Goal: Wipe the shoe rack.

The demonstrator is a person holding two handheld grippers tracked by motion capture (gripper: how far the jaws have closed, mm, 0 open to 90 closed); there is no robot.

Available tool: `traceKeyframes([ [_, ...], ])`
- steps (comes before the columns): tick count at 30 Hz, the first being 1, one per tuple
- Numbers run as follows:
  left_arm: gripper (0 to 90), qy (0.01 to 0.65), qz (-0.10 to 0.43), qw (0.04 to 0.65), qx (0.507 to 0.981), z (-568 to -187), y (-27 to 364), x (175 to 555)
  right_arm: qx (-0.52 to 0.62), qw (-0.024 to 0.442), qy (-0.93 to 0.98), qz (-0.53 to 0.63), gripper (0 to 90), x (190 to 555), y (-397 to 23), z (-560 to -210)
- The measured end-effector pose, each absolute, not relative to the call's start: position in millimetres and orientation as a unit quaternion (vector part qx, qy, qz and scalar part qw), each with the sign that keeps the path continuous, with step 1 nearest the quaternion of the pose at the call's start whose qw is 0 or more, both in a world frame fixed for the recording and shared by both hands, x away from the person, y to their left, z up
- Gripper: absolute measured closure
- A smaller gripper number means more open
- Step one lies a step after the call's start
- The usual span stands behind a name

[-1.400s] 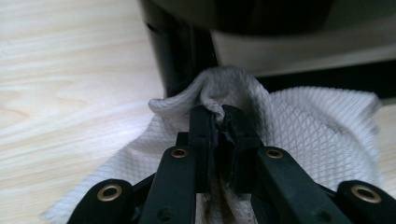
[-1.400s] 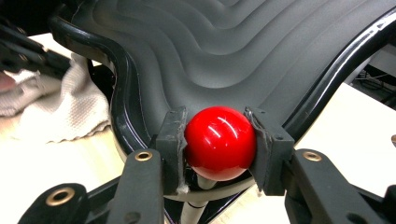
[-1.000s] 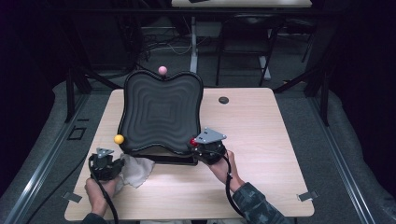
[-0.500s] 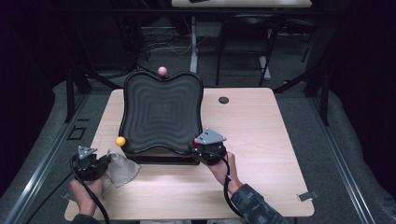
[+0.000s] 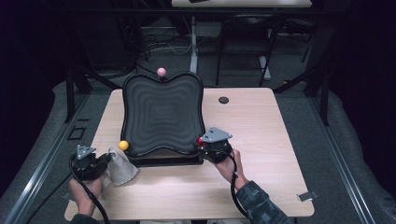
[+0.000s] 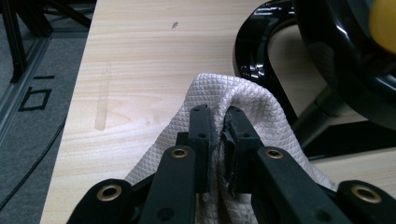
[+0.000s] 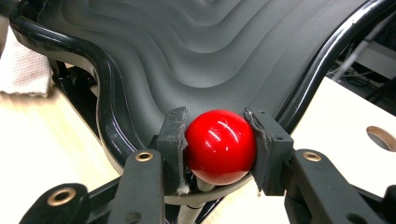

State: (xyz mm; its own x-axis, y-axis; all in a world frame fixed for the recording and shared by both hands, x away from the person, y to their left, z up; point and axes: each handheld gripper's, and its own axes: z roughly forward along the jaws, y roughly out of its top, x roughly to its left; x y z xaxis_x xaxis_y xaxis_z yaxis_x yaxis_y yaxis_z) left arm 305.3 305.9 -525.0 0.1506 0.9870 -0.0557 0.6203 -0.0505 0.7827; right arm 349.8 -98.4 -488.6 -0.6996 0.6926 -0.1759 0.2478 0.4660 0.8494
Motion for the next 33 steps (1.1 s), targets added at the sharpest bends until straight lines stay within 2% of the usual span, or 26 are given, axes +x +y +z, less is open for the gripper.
traceKeyframes([
  [10,82.3,0.591,0.263,0.348,0.678,-525,305,305,0.245,0.210,0.835,0.445,60.6,362,-131,-485],
  [17,82.2,0.588,0.263,0.350,0.680,-524,303,305,0.263,0.205,0.830,0.447,59.7,366,-149,-484],
  [18,82.2,0.587,0.263,0.350,0.681,-524,303,306,0.292,0.220,0.817,0.446,55.5,365,-149,-485],
  [19,82.1,0.587,0.263,0.350,0.681,-524,303,306,0.292,0.220,0.817,0.446,55.5,365,-149,-485],
  [20,82.1,0.586,0.263,0.350,0.683,-524,303,306,0.331,0.255,0.806,0.420,45.6,365,-146,-485],
  [22,82.1,0.585,0.262,0.349,0.684,-524,302,307,0.350,0.246,0.795,0.429,44.7,367,-148,-488],
  [27,81.9,0.584,0.259,0.349,0.686,-524,301,307,0.369,0.268,0.784,0.421,59.6,366,-147,-489],
  [33,81.8,0.582,0.261,0.352,0.685,-523,301,306,0.359,0.263,0.790,0.422,60.2,368,-150,-488],
])
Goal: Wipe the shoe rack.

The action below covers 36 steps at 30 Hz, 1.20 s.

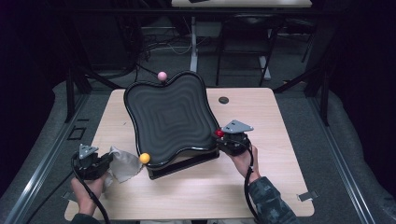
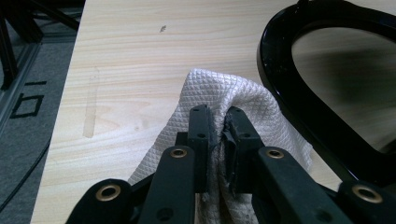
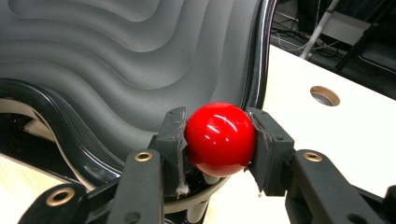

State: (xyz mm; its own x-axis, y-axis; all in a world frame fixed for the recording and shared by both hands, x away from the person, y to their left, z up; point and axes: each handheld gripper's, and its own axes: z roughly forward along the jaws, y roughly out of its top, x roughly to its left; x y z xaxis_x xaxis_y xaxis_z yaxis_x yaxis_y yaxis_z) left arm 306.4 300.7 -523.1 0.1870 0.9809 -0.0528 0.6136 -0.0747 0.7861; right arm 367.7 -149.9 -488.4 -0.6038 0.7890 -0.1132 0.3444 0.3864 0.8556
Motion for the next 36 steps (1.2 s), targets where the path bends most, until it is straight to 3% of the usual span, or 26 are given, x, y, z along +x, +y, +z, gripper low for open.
traceKeyframes([
  [18,82.0,0.567,0.274,0.371,0.683,-516,296,304,0.340,0.222,0.797,0.447,60.1,384,-180,-489],
  [36,82.2,0.521,0.327,0.420,0.667,-481,287,308,0.381,0.265,0.780,0.420,59.6,383,-171,-491],
])
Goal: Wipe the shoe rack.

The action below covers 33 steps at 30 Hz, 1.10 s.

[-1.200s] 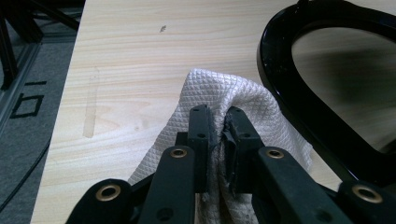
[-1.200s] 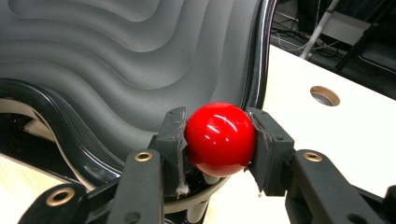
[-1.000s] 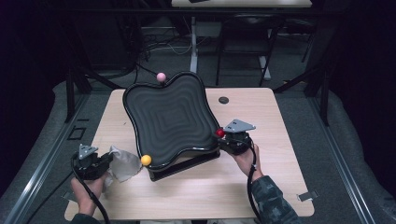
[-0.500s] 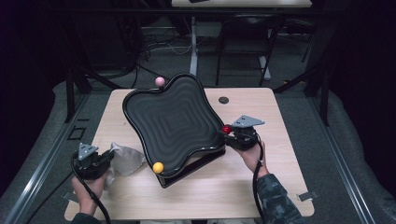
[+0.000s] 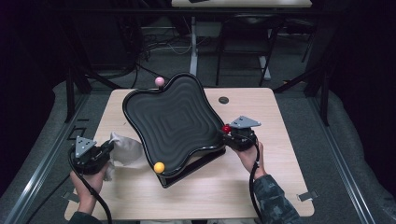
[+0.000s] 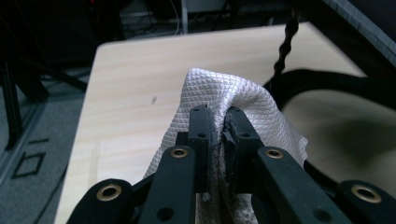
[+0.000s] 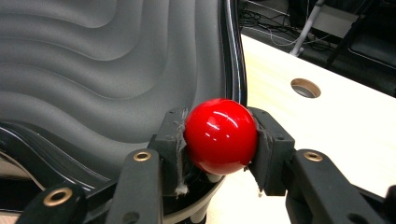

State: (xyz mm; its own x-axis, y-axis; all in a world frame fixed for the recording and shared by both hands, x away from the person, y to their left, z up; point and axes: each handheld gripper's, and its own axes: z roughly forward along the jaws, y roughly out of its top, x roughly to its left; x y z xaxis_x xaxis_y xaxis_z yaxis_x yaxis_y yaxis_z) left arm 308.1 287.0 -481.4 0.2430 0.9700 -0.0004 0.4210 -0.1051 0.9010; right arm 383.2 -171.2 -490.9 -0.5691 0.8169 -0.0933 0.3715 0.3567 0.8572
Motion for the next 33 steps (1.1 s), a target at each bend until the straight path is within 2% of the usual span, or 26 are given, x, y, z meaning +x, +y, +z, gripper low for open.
traceKeyframes([
  [9,82.5,0.506,0.346,0.450,0.650,-450,283,331,0.386,0.268,0.778,0.418,59.7,383,-170,-491],
  [17,83.3,0.491,0.349,0.440,0.666,-424,271,365,0.386,0.268,0.777,0.418,59.7,383,-170,-492],
  [24,83.7,0.487,0.338,0.436,0.677,-422,264,375,0.385,0.265,0.777,0.421,59.7,383,-171,-492],
  [33,84.0,0.482,0.330,0.438,0.683,-433,258,363,0.387,0.261,0.776,0.424,59.8,383,-171,-492],
])
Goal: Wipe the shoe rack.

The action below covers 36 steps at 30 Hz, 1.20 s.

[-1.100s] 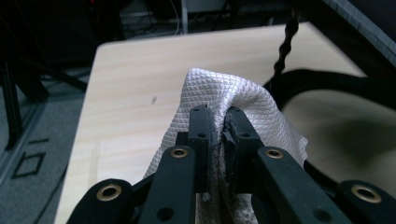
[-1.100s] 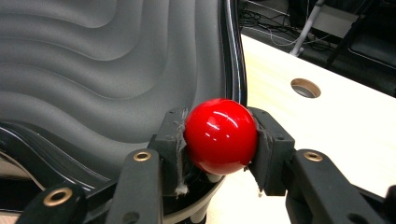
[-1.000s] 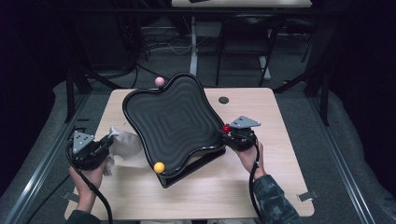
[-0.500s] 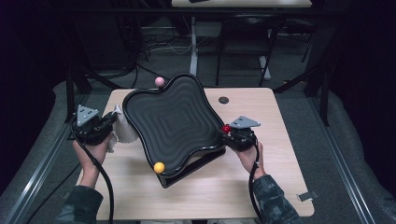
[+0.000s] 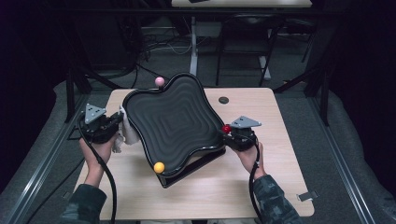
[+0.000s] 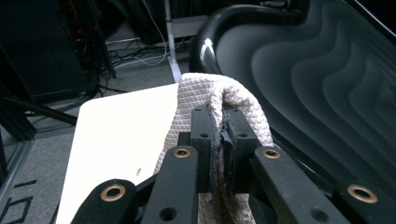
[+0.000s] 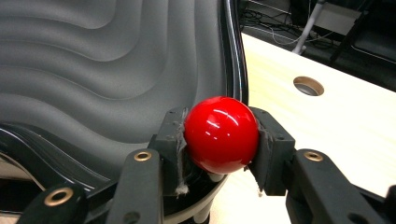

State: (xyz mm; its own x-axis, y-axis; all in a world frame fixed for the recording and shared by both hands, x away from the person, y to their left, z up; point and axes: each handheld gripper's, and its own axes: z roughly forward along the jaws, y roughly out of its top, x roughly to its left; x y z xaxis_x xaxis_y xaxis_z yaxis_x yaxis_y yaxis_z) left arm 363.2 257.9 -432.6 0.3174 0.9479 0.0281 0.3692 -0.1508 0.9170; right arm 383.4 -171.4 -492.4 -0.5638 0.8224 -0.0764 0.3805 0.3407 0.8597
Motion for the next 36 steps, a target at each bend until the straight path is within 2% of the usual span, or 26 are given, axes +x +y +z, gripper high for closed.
traceKeyframes([
  [8,83.9,0.463,0.332,0.431,0.699,-443,247,351,0.386,0.258,0.778,0.424,59.7,383,-171,-492],
  [36,83.9,0.433,0.267,0.435,0.743,-473,225,309,0.383,0.260,0.781,0.419,59.7,383,-170,-493],
])
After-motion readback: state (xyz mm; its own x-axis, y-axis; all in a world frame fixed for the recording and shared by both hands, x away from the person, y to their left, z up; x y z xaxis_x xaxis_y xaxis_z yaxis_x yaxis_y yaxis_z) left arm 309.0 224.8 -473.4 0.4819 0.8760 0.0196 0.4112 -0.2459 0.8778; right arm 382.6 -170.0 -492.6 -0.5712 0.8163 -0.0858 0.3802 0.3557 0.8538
